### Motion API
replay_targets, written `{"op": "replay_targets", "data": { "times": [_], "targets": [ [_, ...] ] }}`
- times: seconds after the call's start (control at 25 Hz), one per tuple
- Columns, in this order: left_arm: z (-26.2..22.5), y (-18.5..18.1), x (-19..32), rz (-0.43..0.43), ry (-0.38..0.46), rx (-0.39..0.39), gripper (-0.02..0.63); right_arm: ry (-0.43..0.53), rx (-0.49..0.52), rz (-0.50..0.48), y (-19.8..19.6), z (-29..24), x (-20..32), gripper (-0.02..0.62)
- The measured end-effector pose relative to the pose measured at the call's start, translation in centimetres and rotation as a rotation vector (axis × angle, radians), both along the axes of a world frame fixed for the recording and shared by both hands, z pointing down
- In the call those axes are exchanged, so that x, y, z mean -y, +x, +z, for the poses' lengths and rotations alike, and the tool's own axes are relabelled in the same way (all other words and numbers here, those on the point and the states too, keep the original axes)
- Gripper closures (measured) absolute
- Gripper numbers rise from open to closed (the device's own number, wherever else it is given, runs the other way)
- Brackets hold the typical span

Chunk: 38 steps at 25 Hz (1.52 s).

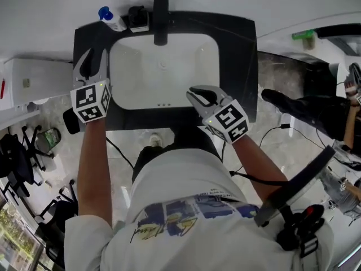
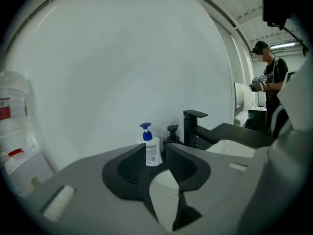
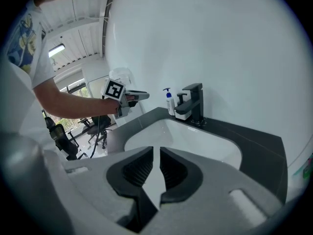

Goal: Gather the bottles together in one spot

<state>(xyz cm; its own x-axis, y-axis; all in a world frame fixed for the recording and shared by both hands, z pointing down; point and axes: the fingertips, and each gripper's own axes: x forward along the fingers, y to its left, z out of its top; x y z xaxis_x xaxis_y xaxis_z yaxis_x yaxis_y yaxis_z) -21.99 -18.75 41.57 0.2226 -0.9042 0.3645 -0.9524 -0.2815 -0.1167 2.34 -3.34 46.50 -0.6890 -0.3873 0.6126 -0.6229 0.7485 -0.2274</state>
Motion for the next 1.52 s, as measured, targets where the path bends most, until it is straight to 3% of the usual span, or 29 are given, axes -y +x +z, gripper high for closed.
{"op": "replay_targets", "data": {
  "times": [0.28,0.4,0.6,0.84,1.2,1.52],
  "targets": [
    [-0.1,0.4,-7.4,0.075,-0.074,0.035,0.604,0.043,0.011,-0.003,-1.9,-1.6,-2.2,0.554],
    [-0.4,1.5,-10.3,0.145,-0.136,0.023,0.604,0.057,-0.001,-0.003,-2.4,-2.7,-3.4,0.557],
    [-1.1,3.1,-14.9,0.225,-0.206,-0.062,0.604,0.092,-0.001,0.012,-3.2,-3.7,-4.7,0.56],
    [-1.2,4.1,-20.4,0.281,-0.283,-0.078,0.604,0.123,-0.017,0.029,-4.5,-5.0,-7.1,0.568],
    [-1.8,5.6,-26.5,0.391,-0.351,-0.095,0.604,0.175,-0.032,0.066,-5.7,-6.3,-11.1,0.588],
    [-3.7,6.7,-30.1,0.455,-0.335,-0.123,0.604,0.198,-0.035,0.08,-6.9,-8.0,-15.1,0.594]
  ]
}}
